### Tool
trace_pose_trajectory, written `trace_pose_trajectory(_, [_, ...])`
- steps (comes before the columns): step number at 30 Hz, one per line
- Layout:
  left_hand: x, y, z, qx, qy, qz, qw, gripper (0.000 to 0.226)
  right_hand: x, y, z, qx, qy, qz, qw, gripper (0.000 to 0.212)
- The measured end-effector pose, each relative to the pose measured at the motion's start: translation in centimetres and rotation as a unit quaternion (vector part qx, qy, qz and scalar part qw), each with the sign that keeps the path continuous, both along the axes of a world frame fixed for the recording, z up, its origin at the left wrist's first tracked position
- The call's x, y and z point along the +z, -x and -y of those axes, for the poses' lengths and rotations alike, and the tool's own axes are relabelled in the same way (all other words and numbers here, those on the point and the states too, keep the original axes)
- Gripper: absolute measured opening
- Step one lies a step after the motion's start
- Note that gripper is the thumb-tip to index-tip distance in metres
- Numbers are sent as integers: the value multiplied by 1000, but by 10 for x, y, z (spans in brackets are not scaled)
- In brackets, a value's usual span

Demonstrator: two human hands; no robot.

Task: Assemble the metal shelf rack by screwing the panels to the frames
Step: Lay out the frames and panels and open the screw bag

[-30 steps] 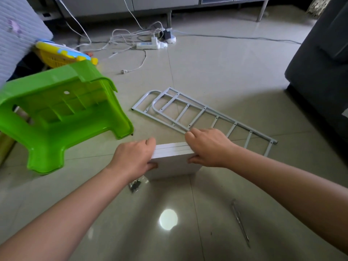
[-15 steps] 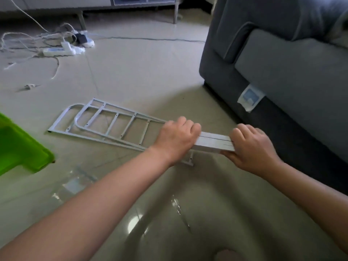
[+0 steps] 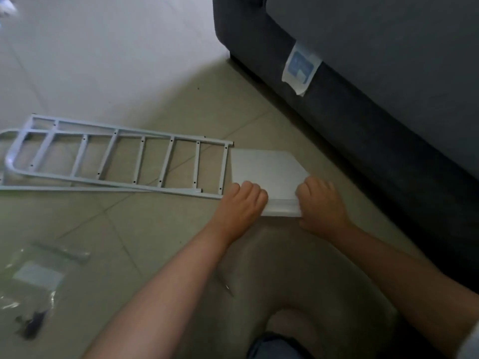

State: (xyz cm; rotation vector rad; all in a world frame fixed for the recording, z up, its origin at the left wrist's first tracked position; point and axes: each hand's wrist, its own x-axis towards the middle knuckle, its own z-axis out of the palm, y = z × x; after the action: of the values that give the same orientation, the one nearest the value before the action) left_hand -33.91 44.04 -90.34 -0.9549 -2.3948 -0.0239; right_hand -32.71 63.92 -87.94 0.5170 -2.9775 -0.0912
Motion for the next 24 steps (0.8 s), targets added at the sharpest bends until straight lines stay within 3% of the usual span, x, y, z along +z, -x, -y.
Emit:
trace_pose_trajectory(9, [-65,-23,-45,30,49,94,994,22,-65,-10,-33,6,-42,21,999,82])
trace_pose_trajectory(13, [-78,-29,-36,26,101,173,979,31,-92,-23,-42,14,-53,69,996,81])
trace_pose_trajectory(15, [-81,-33,-25,0,123,232,965,31,-100,-33,-43,16,-74,137,988,75])
trace_pose_trajectory(17, [-79,-36,-13,-19,161,290,943,20,-103,-45,-40,19,-90,153,984,52])
trace_pose_trajectory(19, [-76,-38,-2,-29,190,317,929,9,-103,-52,-33,-8,-84,175,981,46])
trace_pose_trajectory(24, [-59,-31,28,30,187,339,922,34,-97,-46,11,-7,-28,155,988,31])
